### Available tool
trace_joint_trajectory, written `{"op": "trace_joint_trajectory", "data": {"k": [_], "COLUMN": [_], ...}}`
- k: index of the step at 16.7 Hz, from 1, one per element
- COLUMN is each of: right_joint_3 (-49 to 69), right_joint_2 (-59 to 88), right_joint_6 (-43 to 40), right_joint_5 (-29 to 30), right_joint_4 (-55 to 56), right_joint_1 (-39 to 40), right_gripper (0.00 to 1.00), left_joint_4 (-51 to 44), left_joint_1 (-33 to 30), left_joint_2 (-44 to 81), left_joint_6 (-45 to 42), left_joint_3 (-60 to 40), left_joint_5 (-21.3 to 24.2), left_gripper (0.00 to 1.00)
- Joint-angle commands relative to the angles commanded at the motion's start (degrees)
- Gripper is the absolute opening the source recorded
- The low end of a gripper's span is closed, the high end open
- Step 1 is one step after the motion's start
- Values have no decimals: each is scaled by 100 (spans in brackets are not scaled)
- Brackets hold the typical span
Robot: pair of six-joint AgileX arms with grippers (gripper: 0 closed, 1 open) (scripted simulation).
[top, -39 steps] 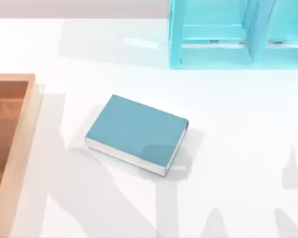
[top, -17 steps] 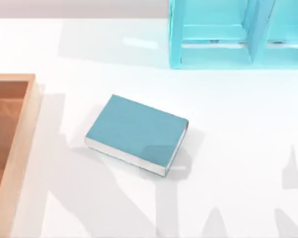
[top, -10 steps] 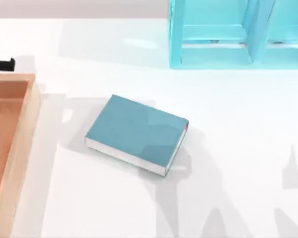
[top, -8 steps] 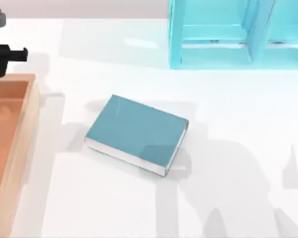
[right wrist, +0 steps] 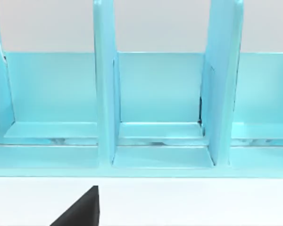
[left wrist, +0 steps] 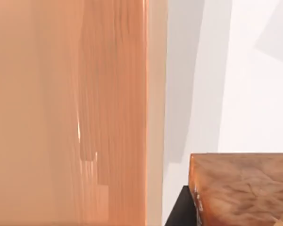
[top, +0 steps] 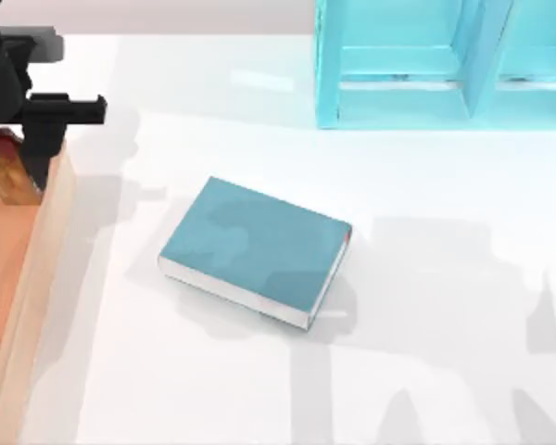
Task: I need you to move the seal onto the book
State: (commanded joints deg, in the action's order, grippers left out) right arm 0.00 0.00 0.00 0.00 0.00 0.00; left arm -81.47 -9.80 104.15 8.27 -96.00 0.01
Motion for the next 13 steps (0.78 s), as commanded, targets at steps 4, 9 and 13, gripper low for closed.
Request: {"op": "trace_joint_trajectory", "data": {"k": [4, 9, 13], "right_joint_3": [0, 0, 0], "right_joint_2": [0, 0, 0], "right_joint_6": [0, 0, 0], "right_joint_5": [0, 0, 0], "right_joint_4": [0, 0, 0], "right_joint_1": [0, 0, 0], "right_gripper": [100, 100, 100], "left_joint_4": [21, 256, 629], "left_joint_1": [11, -909, -2098], "left_joint_2": [43, 1012, 2166], "left_joint_6": [2, 910, 2075], "left_joint_3": [-13, -725, -1448], "left_joint_5": [-5, 6, 20], "left_gripper": [0, 0, 0]}}
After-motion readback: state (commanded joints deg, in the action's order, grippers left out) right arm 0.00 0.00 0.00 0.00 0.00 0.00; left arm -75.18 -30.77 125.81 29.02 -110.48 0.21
